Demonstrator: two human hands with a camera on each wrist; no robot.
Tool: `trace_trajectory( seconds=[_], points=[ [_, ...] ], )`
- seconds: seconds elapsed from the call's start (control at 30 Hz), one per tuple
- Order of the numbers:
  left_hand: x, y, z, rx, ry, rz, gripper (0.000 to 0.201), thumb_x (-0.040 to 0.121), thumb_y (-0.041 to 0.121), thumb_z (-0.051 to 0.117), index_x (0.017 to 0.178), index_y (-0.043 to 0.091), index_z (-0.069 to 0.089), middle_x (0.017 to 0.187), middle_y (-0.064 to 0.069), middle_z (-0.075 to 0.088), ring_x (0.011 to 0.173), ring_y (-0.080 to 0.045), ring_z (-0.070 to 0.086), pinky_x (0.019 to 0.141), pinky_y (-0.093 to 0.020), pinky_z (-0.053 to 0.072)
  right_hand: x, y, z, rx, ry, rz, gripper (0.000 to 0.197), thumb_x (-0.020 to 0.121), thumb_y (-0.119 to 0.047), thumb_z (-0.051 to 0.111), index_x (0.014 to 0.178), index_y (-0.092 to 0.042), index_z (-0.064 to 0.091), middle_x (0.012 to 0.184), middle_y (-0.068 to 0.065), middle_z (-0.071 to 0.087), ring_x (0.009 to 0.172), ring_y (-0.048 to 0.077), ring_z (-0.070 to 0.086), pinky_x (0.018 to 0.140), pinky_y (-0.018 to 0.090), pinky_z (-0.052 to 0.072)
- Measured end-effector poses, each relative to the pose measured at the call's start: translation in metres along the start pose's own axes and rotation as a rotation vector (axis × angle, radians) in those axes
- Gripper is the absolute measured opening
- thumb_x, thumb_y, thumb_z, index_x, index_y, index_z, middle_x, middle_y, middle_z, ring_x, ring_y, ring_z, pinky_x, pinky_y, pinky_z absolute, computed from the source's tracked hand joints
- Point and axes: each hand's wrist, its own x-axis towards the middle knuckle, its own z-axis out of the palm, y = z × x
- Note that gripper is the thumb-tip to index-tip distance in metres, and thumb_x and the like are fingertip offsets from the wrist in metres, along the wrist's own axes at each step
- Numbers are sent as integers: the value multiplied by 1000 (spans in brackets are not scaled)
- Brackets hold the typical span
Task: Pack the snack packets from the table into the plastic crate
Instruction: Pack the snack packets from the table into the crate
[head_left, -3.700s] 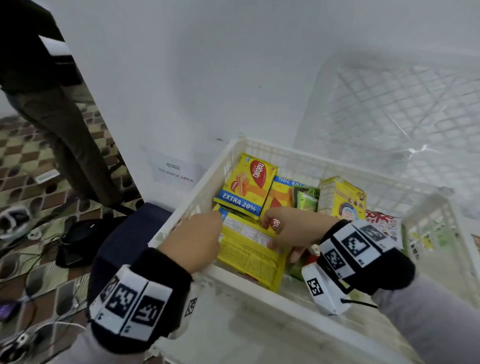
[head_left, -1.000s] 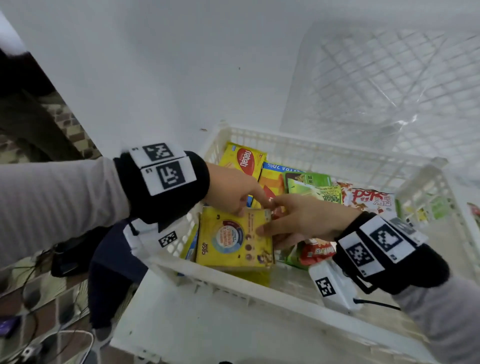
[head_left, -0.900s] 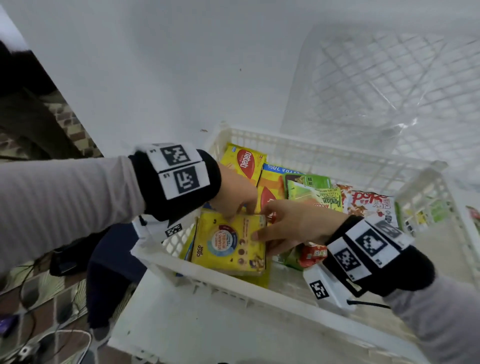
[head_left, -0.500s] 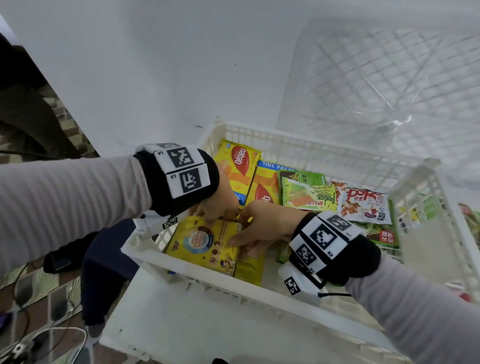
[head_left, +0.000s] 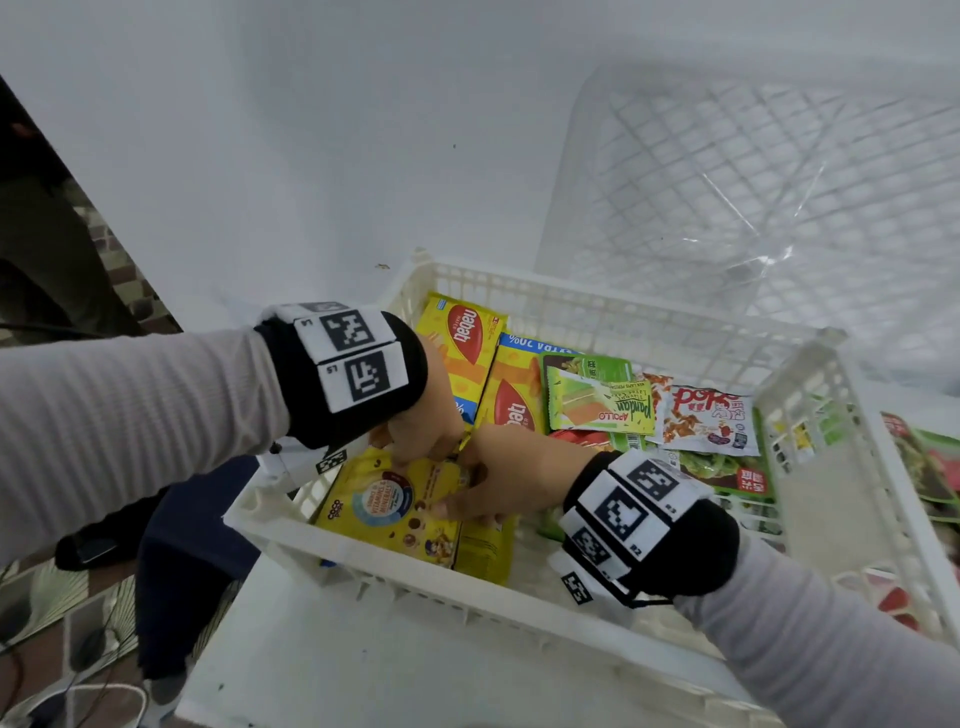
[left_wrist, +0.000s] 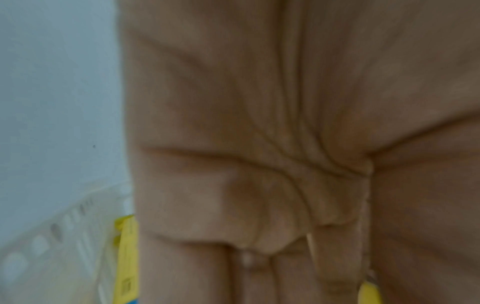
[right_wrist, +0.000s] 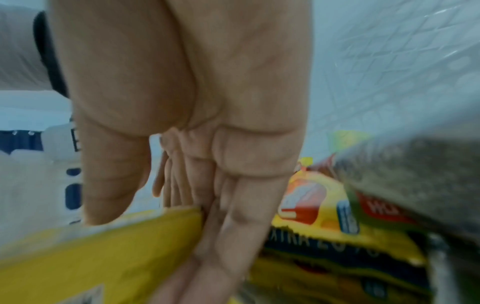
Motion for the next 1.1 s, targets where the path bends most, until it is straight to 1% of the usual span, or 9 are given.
trace_trajectory(
  seconds=[0.13,0.23,0.37,0.43,0.6,0.73,0.93,1.0,1.1],
  points=[
    [4,8,-8,69,-175,-37,18,92,28,53,86,13,60,71,1,59,53,-13,50,45,-20,38,-18,6,-19,67,2,-4,30,92,-39,54,86,-11,63,86,10,72,69,20,68,67,31,58],
    [-6,-3,-31,-154,25,-23,30,95,32,49,109,9,62,84,-2,68,70,-21,64,57,-25,50,-40,21,-47,360,189,-32,30,94,-28,55,99,-1,65,84,10,70,70,18,69,74,33,56],
    [0,-12,-49,-849,359,86,22,95,24,53,109,7,57,88,-11,70,74,-28,71,69,-35,60,-66,55,-73,580,495,71,21,92,-27,57,102,-10,67,84,3,68,72,11,65,73,28,55],
    [8,-5,-48,-968,466,93,21,94,24,54,107,8,58,87,-12,70,73,-28,71,75,-44,59,-70,77,-74,586,612,185,19,92,-25,58,103,-13,66,92,5,67,80,14,63,73,28,53],
    [45,20,-36,-1035,464,40,30,92,28,59,109,3,57,89,-15,70,74,-23,71,66,-32,58,-65,115,-66,457,612,468,42,90,-32,59,128,-16,50,118,7,57,80,17,59,68,29,50],
    [65,34,-30,-1054,477,-4,37,87,24,65,116,8,48,90,-8,62,71,-20,69,57,-25,56,-57,129,-58,517,609,545,54,86,-29,65,132,-12,45,119,12,59,95,25,62,89,41,52],
    [78,36,-23,-1174,503,49,40,80,8,72,115,8,52,95,-4,52,71,-16,57,47,-17,50,-44,128,-49,450,615,546,42,79,-14,73,116,-4,57,104,5,58,99,26,61,89,42,53],
    [79,32,-20,-1220,515,89,33,78,2,73,109,3,60,88,-5,59,71,-16,59,54,-19,52,-43,129,-47,560,607,538,20,78,-9,74,92,-7,60,88,1,61,86,23,65,84,41,56],
    [78,25,-17,-1285,599,114,17,79,-2,70,95,4,67,98,-13,66,86,-22,63,67,-31,54,-47,131,-49,692,595,497,20,78,-10,75,75,-10,55,75,6,63,70,20,62,78,38,58]
  ],
)
